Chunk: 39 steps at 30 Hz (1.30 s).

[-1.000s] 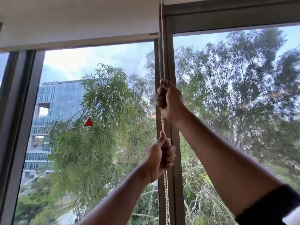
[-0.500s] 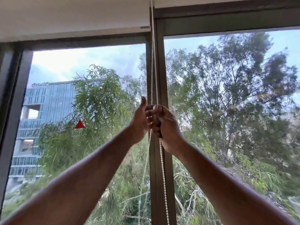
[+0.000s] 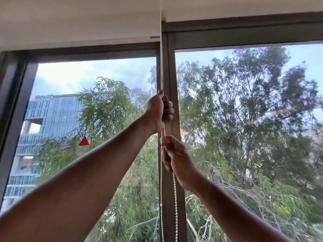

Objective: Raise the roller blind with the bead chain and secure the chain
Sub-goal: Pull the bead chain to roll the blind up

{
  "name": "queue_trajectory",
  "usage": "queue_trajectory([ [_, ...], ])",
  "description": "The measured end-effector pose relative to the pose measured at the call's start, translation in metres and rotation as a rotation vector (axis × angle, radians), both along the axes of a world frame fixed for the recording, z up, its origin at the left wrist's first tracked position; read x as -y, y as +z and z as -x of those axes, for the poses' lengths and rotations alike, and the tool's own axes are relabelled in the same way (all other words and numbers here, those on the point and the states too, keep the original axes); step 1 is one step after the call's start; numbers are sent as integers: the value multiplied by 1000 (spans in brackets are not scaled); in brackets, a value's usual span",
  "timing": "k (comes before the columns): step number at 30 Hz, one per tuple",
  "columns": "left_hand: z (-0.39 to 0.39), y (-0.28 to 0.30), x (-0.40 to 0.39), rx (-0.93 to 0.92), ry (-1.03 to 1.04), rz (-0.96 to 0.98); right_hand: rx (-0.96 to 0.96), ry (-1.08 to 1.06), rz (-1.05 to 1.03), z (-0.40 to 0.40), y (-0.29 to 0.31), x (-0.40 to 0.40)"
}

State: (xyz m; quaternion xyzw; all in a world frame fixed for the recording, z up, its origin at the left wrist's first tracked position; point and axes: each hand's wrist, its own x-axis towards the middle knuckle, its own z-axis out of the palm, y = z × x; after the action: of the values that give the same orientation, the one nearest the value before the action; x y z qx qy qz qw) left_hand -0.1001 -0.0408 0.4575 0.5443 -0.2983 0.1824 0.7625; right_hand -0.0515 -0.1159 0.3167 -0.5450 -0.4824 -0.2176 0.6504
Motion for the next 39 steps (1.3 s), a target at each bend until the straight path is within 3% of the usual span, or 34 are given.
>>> queue_trajectory([
  [4,-3,-14,-1,9,-69,23,9,-52,74,-8,-1,12],
  [8,-5,-34,-4,-6,-103,4,-115,-29,148,-20,-3,20],
  [13,-10,-53,-9,-26,-150,27,-274,87,-25,-27,34,18],
  [22,-14,-94,10,-58,-169,8,-339,311,-202,12,130,16],
  [25,-16,-110,13,-65,-164,-19,-383,286,-250,22,149,11],
  [29,-22,-128,5,-67,-140,-34,-397,118,-288,17,140,-3],
  [35,-35,-145,-18,-63,-104,-142,-303,209,-309,10,107,-5],
  [39,-41,-130,-34,-58,-88,-130,-276,156,-285,6,87,-9],
])
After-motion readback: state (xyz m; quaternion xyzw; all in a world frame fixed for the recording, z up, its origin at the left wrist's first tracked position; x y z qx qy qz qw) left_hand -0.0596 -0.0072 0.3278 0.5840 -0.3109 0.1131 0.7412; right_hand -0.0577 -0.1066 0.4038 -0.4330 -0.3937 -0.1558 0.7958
